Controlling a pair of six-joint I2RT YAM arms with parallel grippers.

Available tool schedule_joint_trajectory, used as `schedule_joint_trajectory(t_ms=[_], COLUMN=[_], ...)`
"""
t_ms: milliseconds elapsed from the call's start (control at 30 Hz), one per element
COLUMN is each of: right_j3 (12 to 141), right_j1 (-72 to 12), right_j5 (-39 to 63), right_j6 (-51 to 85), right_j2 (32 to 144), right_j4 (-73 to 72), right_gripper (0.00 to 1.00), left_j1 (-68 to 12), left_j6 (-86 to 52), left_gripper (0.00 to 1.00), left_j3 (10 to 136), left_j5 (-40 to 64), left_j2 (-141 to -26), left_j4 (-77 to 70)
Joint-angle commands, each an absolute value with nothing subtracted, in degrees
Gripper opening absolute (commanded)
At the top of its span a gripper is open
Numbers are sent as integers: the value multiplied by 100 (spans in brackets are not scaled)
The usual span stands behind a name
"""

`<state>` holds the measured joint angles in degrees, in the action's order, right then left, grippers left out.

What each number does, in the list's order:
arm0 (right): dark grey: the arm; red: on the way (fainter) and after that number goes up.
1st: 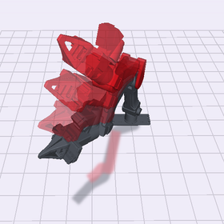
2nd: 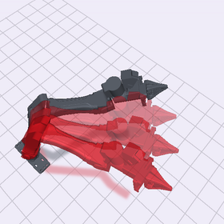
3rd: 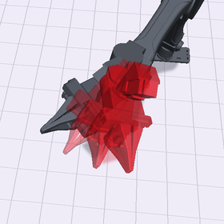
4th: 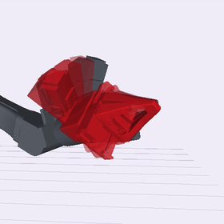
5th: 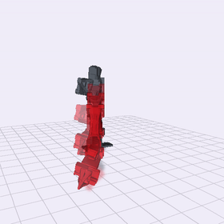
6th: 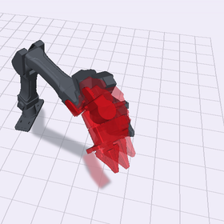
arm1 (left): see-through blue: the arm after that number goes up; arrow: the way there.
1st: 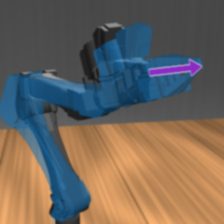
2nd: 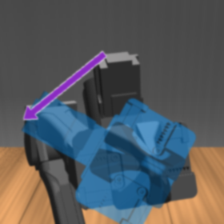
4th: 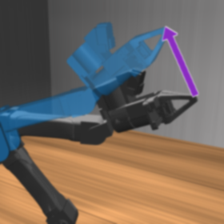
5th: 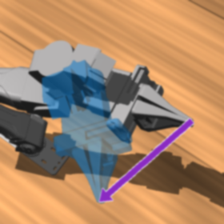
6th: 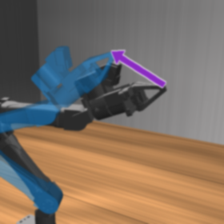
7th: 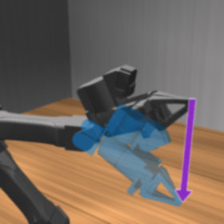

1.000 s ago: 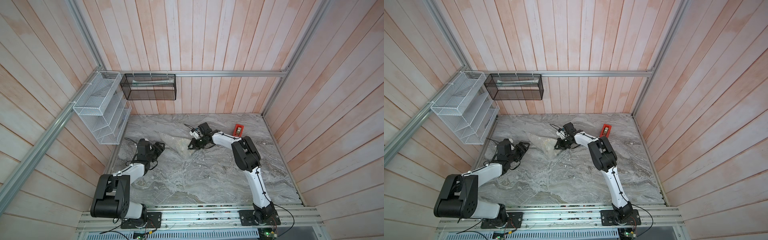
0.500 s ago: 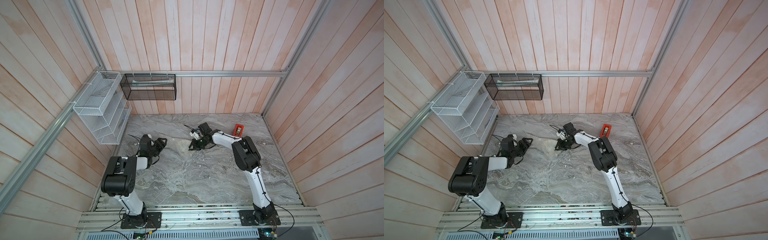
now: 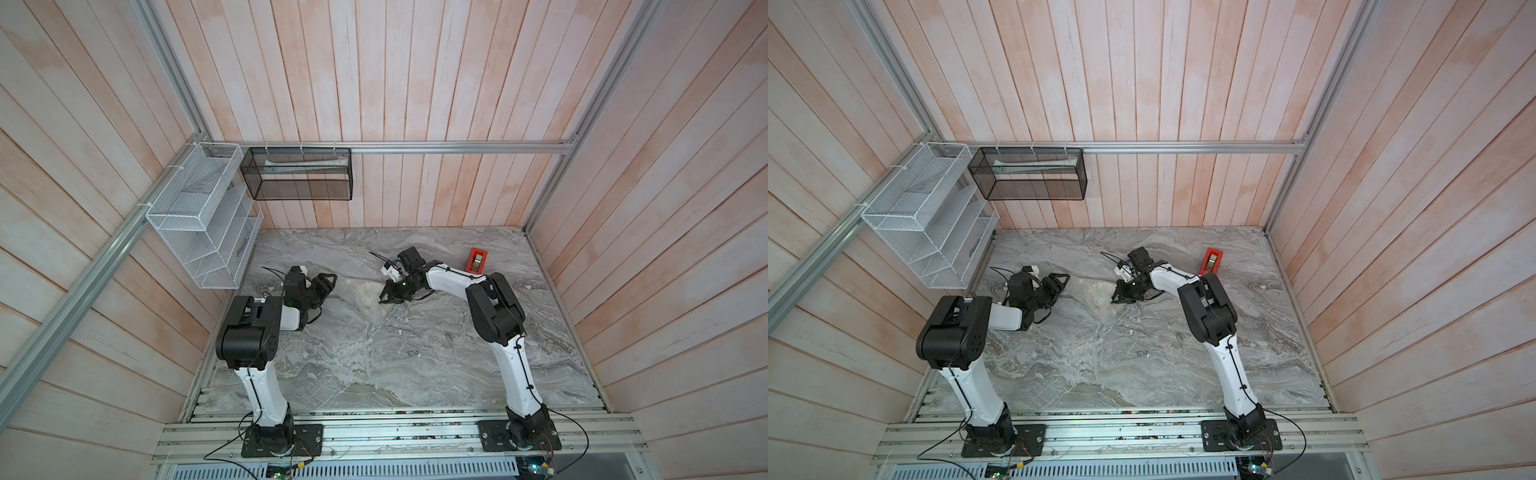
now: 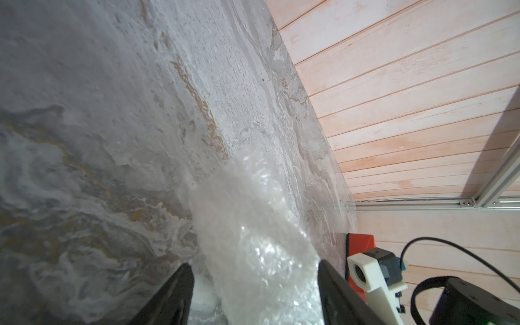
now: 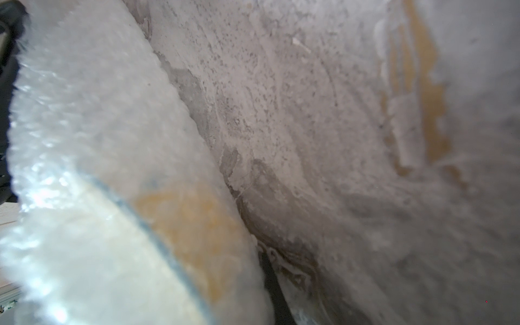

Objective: Wrap bowls in bubble wrap
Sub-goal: Wrap the bowl in bubble wrap.

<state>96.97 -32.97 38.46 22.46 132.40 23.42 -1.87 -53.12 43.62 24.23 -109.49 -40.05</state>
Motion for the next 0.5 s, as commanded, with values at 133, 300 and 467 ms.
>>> schedule_joint_trajectory(t_ms=[133, 300, 467], right_j3=[9529, 9594, 9694], right_j1=[-3343, -3346, -3355], right_j5=[3641, 3476, 3201], right_j6=[2224, 2217, 2176], right_j2=[12977, 12989, 13043], right_j4=[2452, 2564, 2758], right_gripper=[0, 0, 0], left_j1=[-181, -246, -281], left_j6=[-5122, -5006, -4888], left_gripper=[60, 45, 15], left_j3=[4897, 5035, 5073], left_j5=[2900, 3284, 3423], left_j2=[-11437, -11627, -11563], left_j4=[-4663, -4967, -4922])
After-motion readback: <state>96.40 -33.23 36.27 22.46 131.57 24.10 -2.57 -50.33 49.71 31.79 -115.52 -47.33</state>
